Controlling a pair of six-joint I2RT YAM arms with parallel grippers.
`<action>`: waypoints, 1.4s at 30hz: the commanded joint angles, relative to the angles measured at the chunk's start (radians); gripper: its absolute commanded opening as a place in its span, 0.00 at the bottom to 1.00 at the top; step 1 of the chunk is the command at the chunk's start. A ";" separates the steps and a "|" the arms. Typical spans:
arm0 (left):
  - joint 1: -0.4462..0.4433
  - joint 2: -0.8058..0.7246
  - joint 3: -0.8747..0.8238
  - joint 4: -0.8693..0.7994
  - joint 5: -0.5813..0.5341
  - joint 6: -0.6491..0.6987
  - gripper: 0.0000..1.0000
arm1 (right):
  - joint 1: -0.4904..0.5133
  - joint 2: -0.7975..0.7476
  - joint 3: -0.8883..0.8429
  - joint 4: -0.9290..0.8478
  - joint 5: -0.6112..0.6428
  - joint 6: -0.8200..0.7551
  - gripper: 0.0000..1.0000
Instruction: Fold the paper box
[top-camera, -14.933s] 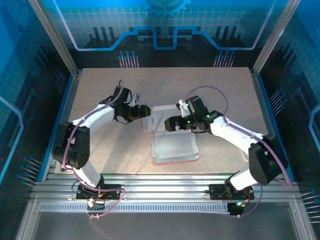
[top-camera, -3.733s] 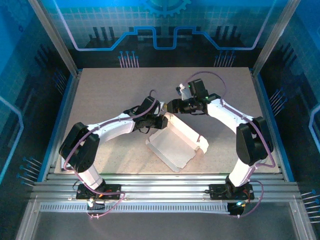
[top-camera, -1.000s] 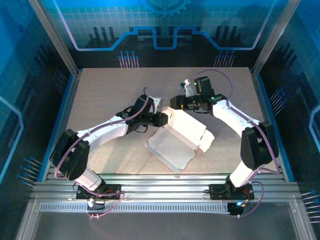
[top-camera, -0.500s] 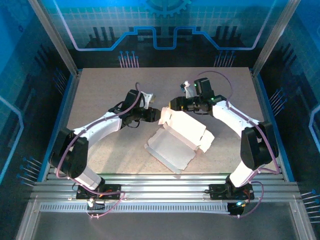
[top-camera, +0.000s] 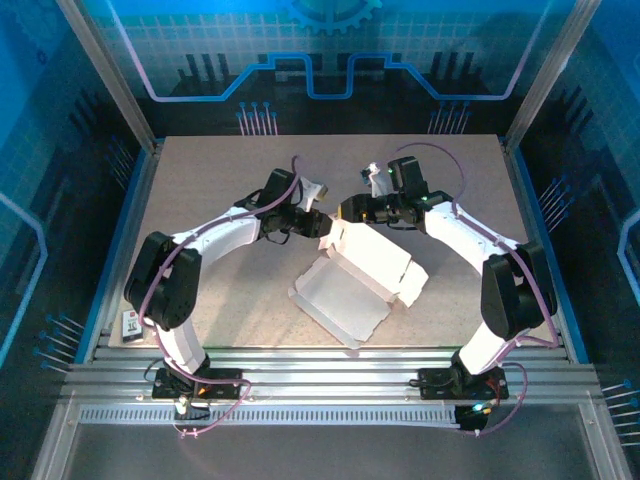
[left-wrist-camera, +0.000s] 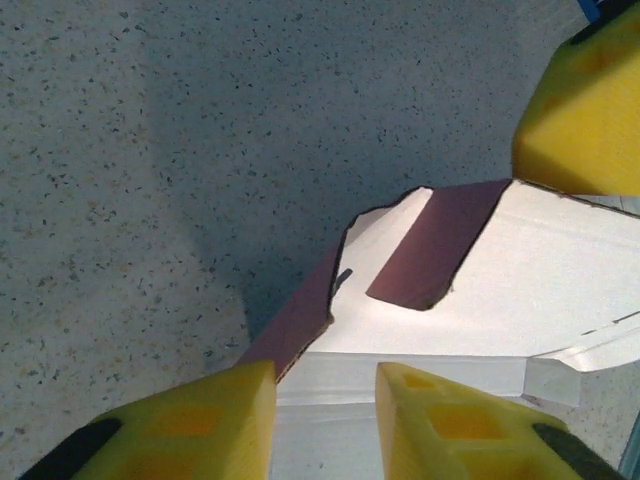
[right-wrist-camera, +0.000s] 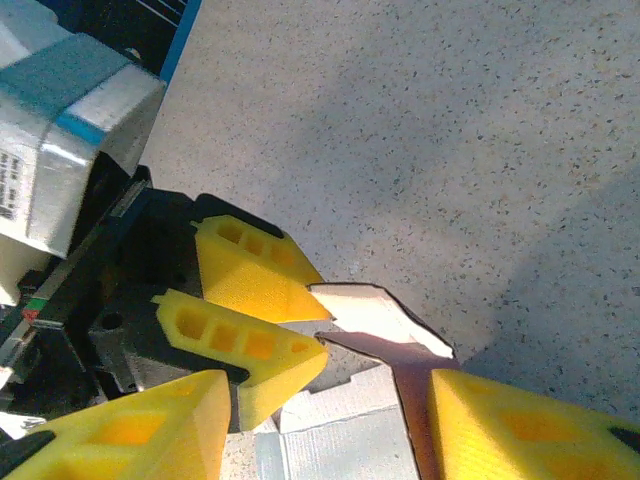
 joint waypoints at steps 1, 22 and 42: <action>-0.019 0.008 0.020 -0.026 -0.009 0.034 0.26 | 0.003 -0.008 -0.009 0.003 -0.003 0.005 0.56; -0.047 0.011 -0.038 0.041 -0.117 0.008 0.16 | 0.007 -0.017 -0.003 -0.037 0.004 -0.006 0.55; -0.162 -0.135 -0.279 0.300 -0.357 -0.032 0.12 | -0.045 -0.017 0.071 -0.088 -0.018 0.018 0.55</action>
